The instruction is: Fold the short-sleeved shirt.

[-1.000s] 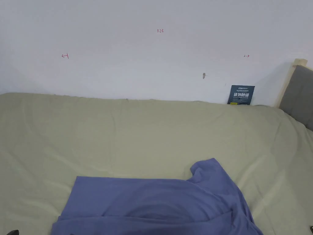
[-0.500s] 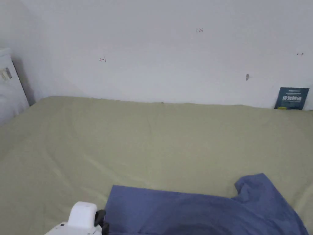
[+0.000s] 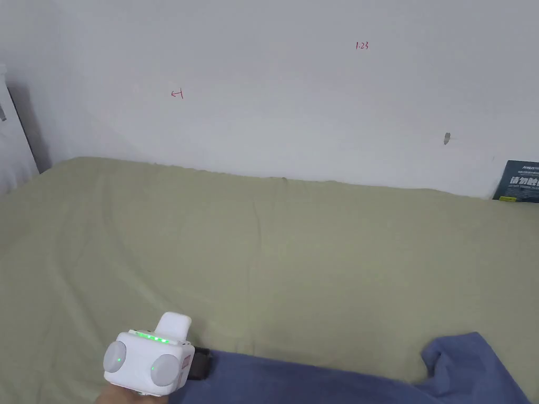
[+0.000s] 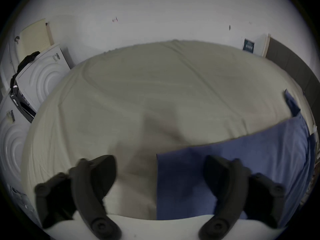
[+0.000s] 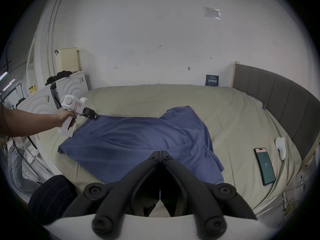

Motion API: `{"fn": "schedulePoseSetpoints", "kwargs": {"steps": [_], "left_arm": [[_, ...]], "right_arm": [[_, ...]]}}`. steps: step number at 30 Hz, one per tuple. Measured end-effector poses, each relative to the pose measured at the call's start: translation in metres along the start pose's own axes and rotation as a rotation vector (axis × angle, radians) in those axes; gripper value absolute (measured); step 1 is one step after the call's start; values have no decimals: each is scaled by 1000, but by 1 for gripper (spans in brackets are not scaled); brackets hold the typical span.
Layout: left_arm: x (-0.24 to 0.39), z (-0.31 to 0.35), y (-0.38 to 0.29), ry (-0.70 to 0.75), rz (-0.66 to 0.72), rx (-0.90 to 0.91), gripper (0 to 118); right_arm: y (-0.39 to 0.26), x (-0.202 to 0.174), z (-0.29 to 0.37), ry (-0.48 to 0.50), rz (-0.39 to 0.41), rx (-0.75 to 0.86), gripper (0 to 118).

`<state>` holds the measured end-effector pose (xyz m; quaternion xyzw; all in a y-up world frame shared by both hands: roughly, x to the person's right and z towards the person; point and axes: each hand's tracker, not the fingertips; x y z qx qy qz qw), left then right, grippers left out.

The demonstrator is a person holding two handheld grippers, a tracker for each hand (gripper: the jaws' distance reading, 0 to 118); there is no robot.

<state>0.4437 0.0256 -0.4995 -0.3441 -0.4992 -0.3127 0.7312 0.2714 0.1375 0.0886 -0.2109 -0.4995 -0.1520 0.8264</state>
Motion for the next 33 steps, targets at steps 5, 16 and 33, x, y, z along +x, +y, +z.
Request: {"fn": "schedulePoseSetpoints", "kwargs": {"steps": [5,16,33], "left_arm": [[15,24,-12,-24,13,81,6],[19,87,-27,-125,61,200,0],[37,143,-33,-184,50,231,1]], "right_arm": [[7,6,-11,-14,-10,-2,0],[77,92,-158,-57,-28,-122,0],[84,159,-347,-118,-32,-461,94]]}}
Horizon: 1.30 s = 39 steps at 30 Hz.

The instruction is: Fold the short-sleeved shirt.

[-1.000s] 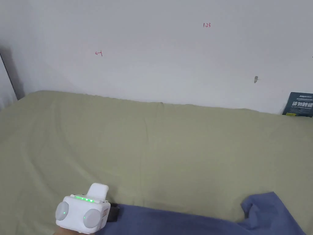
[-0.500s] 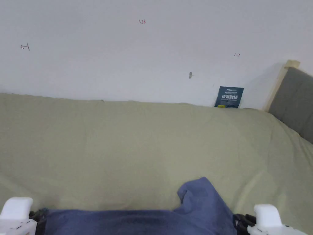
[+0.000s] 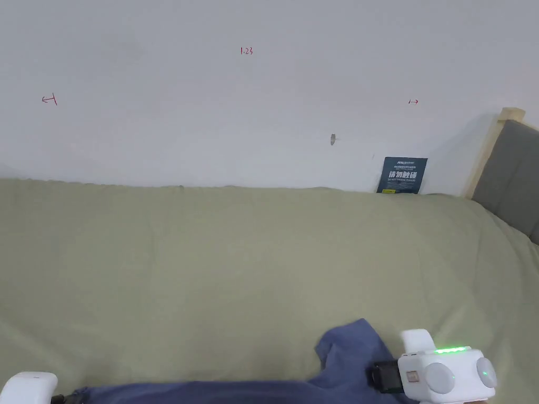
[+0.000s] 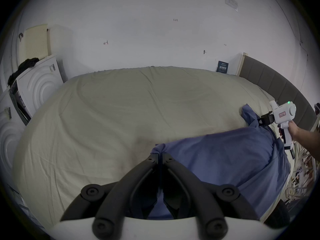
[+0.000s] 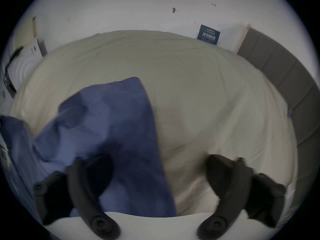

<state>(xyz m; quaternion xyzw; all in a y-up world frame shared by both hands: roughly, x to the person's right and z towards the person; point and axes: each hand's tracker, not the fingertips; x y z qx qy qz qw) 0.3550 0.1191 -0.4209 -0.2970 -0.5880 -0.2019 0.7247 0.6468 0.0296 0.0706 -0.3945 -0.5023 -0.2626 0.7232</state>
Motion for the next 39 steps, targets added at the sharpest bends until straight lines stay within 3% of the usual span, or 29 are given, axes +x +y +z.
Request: {"fn": "schedulePoseSetpoints", "kwargs": {"steps": [2,4,5,6,9,10,11,19,27,31,34,39], "left_arm": [[-3,-6,-2,-2,6,-7,1],[-4,-12,-2,-4,16,-22,0],[-5,-14,-3,-10,35,-26,1],[-5,-17,-4,-12,54,-35,0],[-10,-24,-4,3,87,-57,1],[-10,-24,-5,8,98,-66,1],[-12,-22,-4,13,103,-72,1],[-29,59,6,10,135,24,0],[-37,157,-55,-48,127,84,0],[-40,168,-113,-26,53,-20,1],[-37,154,-155,-2,55,-114,0],[-33,128,-180,41,55,-155,1]], "right_arm": [[-8,-1,10,-5,6,33,74],[-11,-6,17,17,47,29,40],[-12,-8,21,21,58,28,17],[-12,-10,24,28,62,17,3],[-14,-13,32,104,53,-23,3],[-14,-17,37,84,66,-14,3],[-15,-20,46,51,109,22,3],[-22,-22,163,104,130,264,3],[-125,-24,265,173,156,356,3],[-201,-28,259,159,142,253,3],[-250,-29,237,162,51,163,3],[-268,-31,221,131,12,145,3]]}}
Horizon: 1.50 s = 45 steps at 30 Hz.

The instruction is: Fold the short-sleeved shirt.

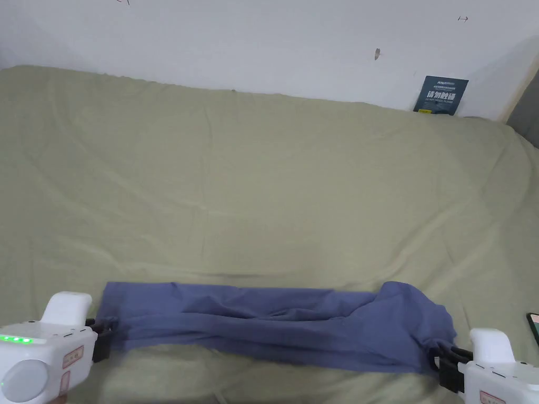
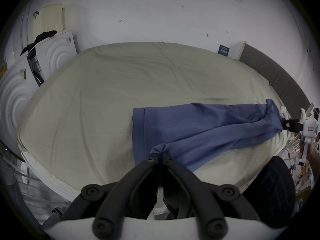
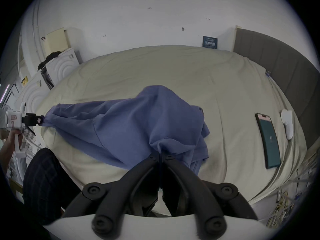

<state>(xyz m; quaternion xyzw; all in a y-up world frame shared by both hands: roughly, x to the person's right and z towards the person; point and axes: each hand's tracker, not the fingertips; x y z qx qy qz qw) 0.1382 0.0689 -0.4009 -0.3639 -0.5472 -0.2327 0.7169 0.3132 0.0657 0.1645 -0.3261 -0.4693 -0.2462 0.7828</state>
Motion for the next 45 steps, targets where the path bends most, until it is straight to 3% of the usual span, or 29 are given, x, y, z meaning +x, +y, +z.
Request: {"fn": "schedulePoseSetpoints", "kwargs": {"steps": [2,3,4,5,6,7,8,10,14,16,17,18,19,21,23,24,28,32,33,35,36,38,41,43,45], "left_arm": [[-1,1,2,15,20,44,1],[4,8,4,18,38,66,13],[5,14,5,45,46,95,39],[7,25,7,69,37,130,76],[9,38,6,81,24,180,109],[16,61,3,81,-2,279,111],[20,80,0,90,-26,355,110],[26,113,-9,96,-52,508,110],[38,164,-22,129,-66,698,110],[43,179,-20,175,-104,685,104],[42,183,-20,156,-99,682,89],[40,185,-17,126,-92,659,39],[36,181,-13,105,-69,626,0],[30,177,-12,102,-35,638,0],[14,166,-6,47,-7,579,0],[5,160,-2,23,34,548,0],[-59,101,14,-232,326,330,0],[-126,20,7,-373,557,98,7],[-139,8,5,-404,598,92,30],[-158,-16,4,-475,650,14,96],[-163,-26,2,-571,689,5,117],[-170,-54,1,-741,772,-49,118],[-164,-99,-3,-830,820,-122,118],[-156,-111,7,-943,770,-57,118],[-137,-122,18,-972,731,-105,118]], "right_arm": [[2,0,2,-3,-14,14,3],[3,-1,5,-4,-16,23,4],[4,-3,10,-13,-13,35,9],[6,-5,21,-43,8,83,32],[7,-9,30,-41,22,113,82],[8,-16,43,-22,33,138,113],[7,-28,64,-71,37,190,118],[10,-52,94,-31,64,340,118],[6,-90,151,-73,62,622,118],[9,-106,171,-45,30,678,110],[11,-111,173,-44,17,701,90],[12,-117,176,-52,16,718,41],[15,-124,178,-93,24,727,5],[16,-132,177,-140,39,744,1],[22,-134,177,-65,38,700,1],[23,-138,176,-77,34,687,1],[26,-145,172,-87,67,648,1],[30,-151,162,-82,59,588,1],[31,-153,159,-89,59,578,1],[34,-158,152,-89,62,547,1],[35,-161,148,-86,64,531,1],[37,-167,140,-74,72,505,1],[42,-176,129,-55,76,474,1],[46,-181,126,-49,78,468,1],[48,-184,124,-42,80,463,1]]}}
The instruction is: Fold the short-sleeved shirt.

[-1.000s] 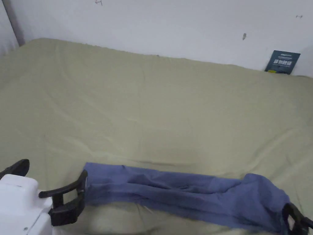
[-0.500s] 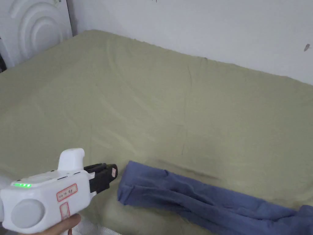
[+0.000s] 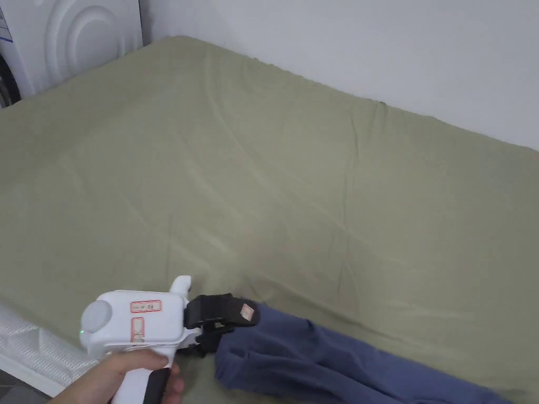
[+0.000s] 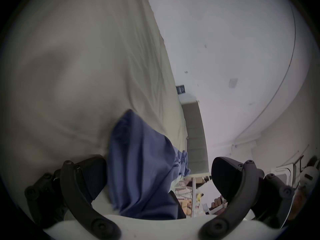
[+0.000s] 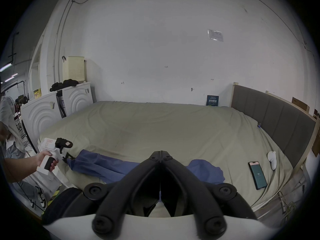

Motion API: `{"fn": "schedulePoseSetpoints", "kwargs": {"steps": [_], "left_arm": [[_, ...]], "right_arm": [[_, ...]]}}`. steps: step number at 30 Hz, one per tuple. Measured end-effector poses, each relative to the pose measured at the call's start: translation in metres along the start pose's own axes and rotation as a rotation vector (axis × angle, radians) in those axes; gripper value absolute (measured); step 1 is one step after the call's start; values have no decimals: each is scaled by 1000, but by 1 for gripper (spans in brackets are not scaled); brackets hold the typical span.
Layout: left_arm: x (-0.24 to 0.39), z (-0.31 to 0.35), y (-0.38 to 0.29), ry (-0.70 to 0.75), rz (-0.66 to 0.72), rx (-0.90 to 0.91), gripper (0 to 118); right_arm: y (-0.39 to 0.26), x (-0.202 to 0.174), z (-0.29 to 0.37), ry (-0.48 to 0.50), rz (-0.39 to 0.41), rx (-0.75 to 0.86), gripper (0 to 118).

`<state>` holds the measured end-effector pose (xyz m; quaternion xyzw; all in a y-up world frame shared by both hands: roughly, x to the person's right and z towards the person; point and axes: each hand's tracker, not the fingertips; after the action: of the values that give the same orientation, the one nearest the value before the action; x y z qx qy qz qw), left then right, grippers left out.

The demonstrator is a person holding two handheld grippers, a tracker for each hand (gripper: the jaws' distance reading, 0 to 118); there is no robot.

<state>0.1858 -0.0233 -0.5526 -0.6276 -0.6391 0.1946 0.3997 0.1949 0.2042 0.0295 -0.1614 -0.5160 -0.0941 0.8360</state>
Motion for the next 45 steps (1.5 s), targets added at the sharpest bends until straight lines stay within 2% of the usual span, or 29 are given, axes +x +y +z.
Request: {"fn": "schedulePoseSetpoints", "kwargs": {"steps": [4,5,6,7,8,9,10,12,17,19,22,24,25,27,29,33,36,39,41,42,44,45], "left_arm": [[1,-32,8,-28,-28,-45,116],[6,-35,9,-6,-48,-53,107],[11,-34,9,51,-81,-66,49],[11,-33,8,149,-80,-67,5],[4,-42,4,331,-56,-109,3],[-4,-40,-1,349,-51,-106,3],[4,-36,-4,183,-41,-66,3],[28,-26,-6,357,-120,-33,3],[93,-15,-20,769,-476,25,2],[99,-2,-16,822,-478,80,2],[113,13,-8,1019,-533,156,2],[117,27,-1,984,-467,203,3],[121,28,-2,920,-383,157,3],[140,31,-19,774,-340,227,3],[157,17,-33,616,-267,169,3],[177,-41,-57,462,-211,128,3],[169,-101,-60,510,-237,77,3],[151,-146,-61,555,-150,52,3],[139,-164,-61,636,-135,42,6],[137,-169,-63,680,-137,35,21],[137,-171,-66,690,-192,30,81],[144,-167,-66,625,-226,11,95]], "right_arm": [[4,-3,-5,8,-1,-8,1],[4,-3,-5,9,-1,-9,1],[4,-3,-5,8,-4,-8,1],[4,-3,-4,8,-9,-5,1],[4,-2,-3,11,-14,-5,1],[4,-2,-3,12,-15,-6,1],[3,-2,-4,12,-12,-7,1],[3,-1,-3,8,-3,-7,1],[4,4,9,14,-13,33,1],[1,7,13,23,-19,40,1],[-5,9,19,34,-48,50,1],[-8,10,23,43,-69,57,1],[-10,11,25,48,-79,60,1],[-14,12,29,62,-98,69,1],[-20,14,32,77,-130,84,1],[-29,19,37,97,-172,99,1],[-36,27,47,102,-209,108,1],[-41,37,60,86,-233,116,1],[-45,46,67,65,-256,124,1],[-46,50,69,53,-266,128,1],[-48,57,71,38,-279,133,1],[-49,60,71,35,-283,133,1]]}}
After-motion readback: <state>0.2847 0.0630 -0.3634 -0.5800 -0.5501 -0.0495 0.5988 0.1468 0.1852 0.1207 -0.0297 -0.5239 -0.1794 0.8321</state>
